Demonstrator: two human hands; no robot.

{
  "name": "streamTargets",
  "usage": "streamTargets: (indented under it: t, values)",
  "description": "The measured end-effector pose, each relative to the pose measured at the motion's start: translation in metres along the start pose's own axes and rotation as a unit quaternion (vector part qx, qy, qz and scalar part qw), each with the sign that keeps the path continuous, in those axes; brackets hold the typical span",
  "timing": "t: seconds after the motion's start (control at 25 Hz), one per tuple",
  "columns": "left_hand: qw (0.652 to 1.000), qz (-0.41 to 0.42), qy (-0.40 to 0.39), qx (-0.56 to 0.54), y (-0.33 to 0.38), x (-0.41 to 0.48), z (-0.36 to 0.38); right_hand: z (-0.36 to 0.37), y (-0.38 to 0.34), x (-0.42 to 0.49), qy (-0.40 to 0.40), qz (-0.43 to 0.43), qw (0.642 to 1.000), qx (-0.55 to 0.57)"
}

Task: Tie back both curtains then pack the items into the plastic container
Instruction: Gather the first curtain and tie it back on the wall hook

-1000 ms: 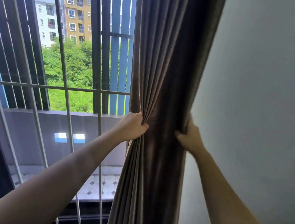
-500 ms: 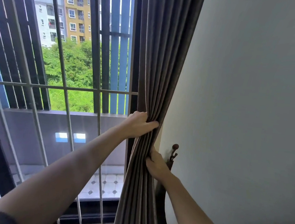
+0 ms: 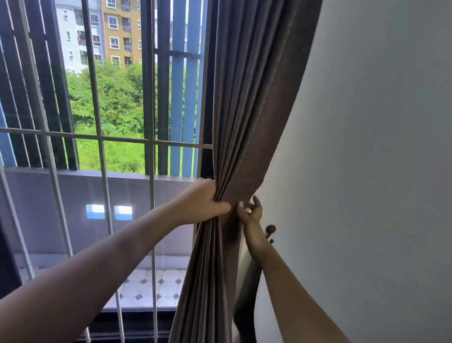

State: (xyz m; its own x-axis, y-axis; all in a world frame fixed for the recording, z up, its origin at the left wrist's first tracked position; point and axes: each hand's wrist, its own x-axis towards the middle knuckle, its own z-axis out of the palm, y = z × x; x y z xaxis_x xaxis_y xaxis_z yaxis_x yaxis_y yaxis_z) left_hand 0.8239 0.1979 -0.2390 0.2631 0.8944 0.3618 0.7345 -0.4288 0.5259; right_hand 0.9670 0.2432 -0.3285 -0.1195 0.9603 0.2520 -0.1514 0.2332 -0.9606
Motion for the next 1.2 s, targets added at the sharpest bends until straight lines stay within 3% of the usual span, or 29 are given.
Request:
streamTargets:
  t: [0.2, 0.32, 1.2]
  values:
    - [0.989, 0.012, -0.07, -0.132, -0.027, -0.005, -0.013, -0.009, -0.01, 0.024, -0.183, 0.073, 0.976, 0.098]
    - [0.982, 0.022, -0.085, -0.17, -0.034, -0.009, -0.02, -0.006, -0.005, 0.031, -0.221, 0.129, 0.96, 0.114]
    - [0.972, -0.006, -0.108, -0.208, -0.032, -0.013, -0.017, -0.008, -0.017, 0.026, -0.217, 0.121, 0.968, 0.037]
